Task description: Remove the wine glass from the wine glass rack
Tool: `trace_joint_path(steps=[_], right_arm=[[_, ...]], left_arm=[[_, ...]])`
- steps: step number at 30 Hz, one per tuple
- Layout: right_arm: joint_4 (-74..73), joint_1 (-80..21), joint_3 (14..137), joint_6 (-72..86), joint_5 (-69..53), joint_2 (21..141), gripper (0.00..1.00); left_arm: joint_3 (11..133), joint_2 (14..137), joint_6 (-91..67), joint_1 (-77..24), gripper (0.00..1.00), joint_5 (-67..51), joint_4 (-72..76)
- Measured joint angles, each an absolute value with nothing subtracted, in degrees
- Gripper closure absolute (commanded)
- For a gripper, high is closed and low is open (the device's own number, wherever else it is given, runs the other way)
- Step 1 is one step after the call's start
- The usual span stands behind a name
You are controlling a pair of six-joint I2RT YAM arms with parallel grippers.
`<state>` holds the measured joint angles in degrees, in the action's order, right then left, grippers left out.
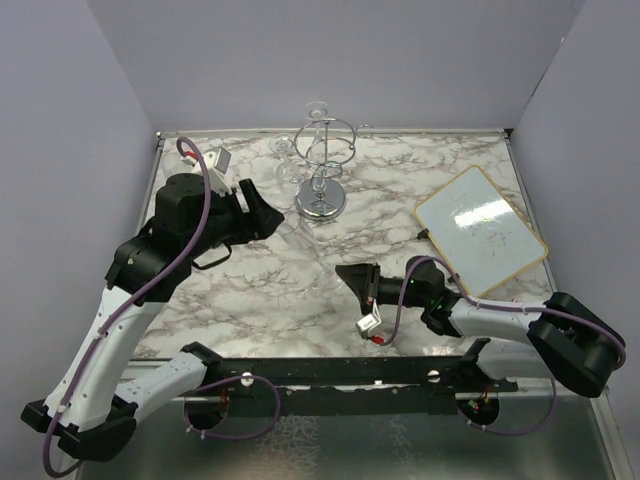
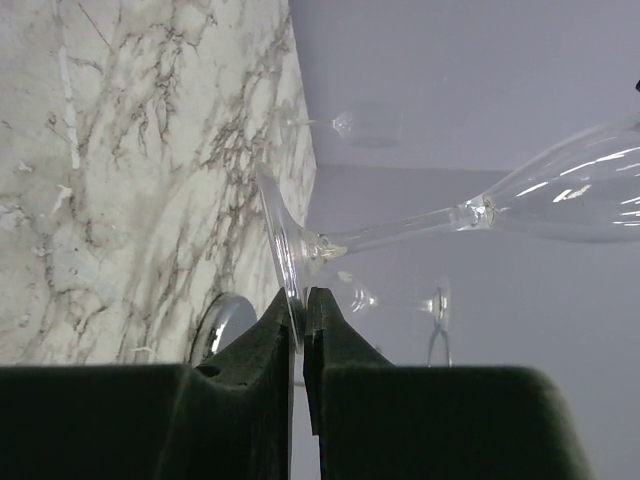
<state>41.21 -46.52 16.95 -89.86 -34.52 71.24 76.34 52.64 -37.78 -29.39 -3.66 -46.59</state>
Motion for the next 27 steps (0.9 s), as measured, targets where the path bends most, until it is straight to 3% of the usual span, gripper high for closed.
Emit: trace_joint_path(steps=[7, 27], right_arm=[[41.2, -47.7, 19.0, -95.8, -30.9, 72.0, 0.99], [41.5, -48.8, 23.4, -103.4, -27.4, 77.4, 0.99]], left_arm=[[79.0, 54.5, -36.7, -29.4, 0.51, -4.9, -48.8], [81.7, 58.0, -27.8, -29.4, 0.62, -6.1, -56.8]])
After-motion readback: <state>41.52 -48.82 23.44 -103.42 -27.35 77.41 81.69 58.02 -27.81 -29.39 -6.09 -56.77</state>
